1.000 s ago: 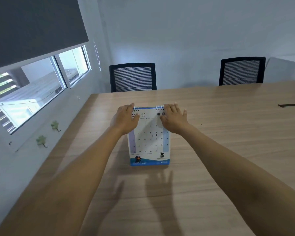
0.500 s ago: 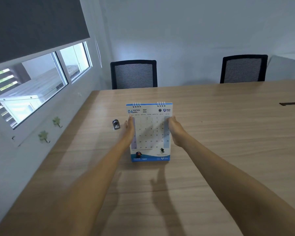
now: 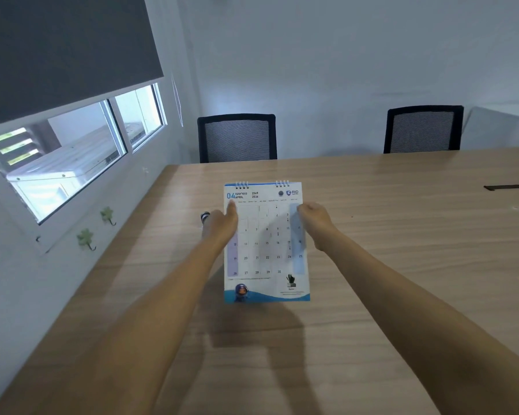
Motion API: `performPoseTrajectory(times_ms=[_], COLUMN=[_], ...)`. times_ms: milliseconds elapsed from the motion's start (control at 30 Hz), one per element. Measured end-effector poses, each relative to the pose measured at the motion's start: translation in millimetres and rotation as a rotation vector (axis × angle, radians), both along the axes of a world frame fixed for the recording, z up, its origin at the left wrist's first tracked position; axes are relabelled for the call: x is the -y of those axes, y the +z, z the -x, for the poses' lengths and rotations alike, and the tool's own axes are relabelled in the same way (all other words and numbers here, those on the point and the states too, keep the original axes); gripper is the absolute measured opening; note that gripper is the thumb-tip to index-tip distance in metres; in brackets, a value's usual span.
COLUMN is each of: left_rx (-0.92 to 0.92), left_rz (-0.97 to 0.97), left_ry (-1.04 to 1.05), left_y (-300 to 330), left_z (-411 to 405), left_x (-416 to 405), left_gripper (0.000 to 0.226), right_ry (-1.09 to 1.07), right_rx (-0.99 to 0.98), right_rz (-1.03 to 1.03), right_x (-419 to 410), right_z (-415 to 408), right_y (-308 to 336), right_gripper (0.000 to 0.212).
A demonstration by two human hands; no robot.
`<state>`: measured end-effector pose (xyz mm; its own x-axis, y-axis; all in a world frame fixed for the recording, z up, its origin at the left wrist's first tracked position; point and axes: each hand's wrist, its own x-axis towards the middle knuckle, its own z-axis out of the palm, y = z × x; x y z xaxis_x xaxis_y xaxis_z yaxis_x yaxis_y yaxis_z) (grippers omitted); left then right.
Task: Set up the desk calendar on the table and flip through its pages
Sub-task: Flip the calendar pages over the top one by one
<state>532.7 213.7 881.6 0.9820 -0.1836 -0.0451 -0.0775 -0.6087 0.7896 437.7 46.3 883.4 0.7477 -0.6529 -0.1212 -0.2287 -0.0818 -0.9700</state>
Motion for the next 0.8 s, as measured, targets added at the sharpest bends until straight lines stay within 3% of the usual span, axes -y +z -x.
performPoseTrajectory(times_ms=[67, 133, 267, 300, 367, 500, 633, 733, 800], left_rx=[0.055, 0.006, -0.275, -0.287, -0.22, 0.111, 0.444, 0.457, 0.455], left_rz=[0.026, 0.163, 0.715, 0.767, 0.692, 0.305, -0.152, -0.383, -0.447], left_ry=[0.05, 0.078, -0.012, -0.048, -0.096, -0.159, -0.321, -0.413, -0.429], left_y=[9, 24, 58, 61, 66, 72, 62, 51, 46], left_z=[-3, -5, -3, -5, -9, -18, -34, -46, -50], left_x=[-7, -14, -23, -23, -19, -2, 5, 8, 9], left_gripper=[0.043, 0.041, 0.046, 0.042, 0.037, 0.045, 0.049, 0.052, 0.055], right_ry=[0.004, 0.003, -0.011, -0.009, -0.008, 0.031, 0.269, 0.314, 0.302], right_rx=[0.066, 0.103, 0.283, 0.348, 0.425, 0.395, 0.217, -0.055, -0.186], right_rz=[-0.017, -0.163, -0.578, -0.652, -0.668, -0.388, 0.234, 0.631, 0.716], right_x=[7, 11, 18, 19, 17, 7, 5, 9, 12], right_z=[5, 10, 12, 9, 2, -13, -22, -32, -38], right_y=[8, 23, 50, 52, 56, 57, 46, 32, 26], right_gripper=[0.021, 0.012, 0.032, 0.029, 0.026, 0.042, 0.054, 0.057, 0.058])
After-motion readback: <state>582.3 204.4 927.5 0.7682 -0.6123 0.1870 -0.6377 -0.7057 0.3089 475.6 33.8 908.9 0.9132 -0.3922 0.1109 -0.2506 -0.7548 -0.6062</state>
